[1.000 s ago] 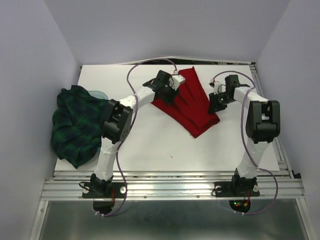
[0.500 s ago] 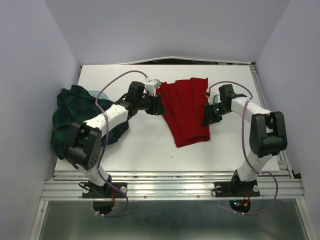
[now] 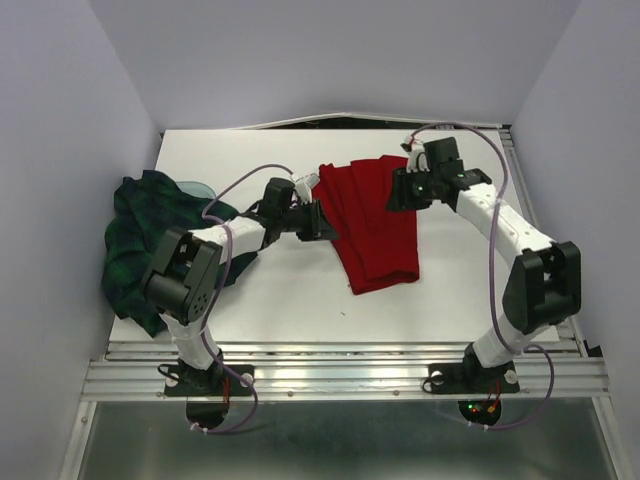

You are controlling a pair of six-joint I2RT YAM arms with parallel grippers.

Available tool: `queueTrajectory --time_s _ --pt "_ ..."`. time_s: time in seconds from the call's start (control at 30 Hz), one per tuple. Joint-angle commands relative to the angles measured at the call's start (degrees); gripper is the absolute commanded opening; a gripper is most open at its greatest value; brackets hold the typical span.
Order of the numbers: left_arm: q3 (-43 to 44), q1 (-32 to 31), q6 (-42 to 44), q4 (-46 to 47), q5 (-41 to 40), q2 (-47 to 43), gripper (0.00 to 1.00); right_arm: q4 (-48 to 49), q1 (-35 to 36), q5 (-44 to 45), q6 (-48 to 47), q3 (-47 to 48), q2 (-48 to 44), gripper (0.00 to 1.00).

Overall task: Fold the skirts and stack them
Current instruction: Fold the skirt

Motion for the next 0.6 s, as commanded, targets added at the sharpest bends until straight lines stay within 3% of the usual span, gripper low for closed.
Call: queueTrajectory --time_s 0.0,0.27,0.57 --pt "-0.6 -0.6 -3.5 5.1 1.2 1.0 0.24 -0.1 6.6 8.5 1.2 3.7 5.5 0.50" --pt "-0.9 -1.5 -5.8 5.2 -1.3 6.2 0.23 -1.1 18.3 13.4 0.5 3.7 8.8 0.47" --pt "-0.5 -2.2 -6.0 4.3 -3.9 10.4 0.23 -0.7 24.2 20.1 -0.4 1.3 12.3 0.45"
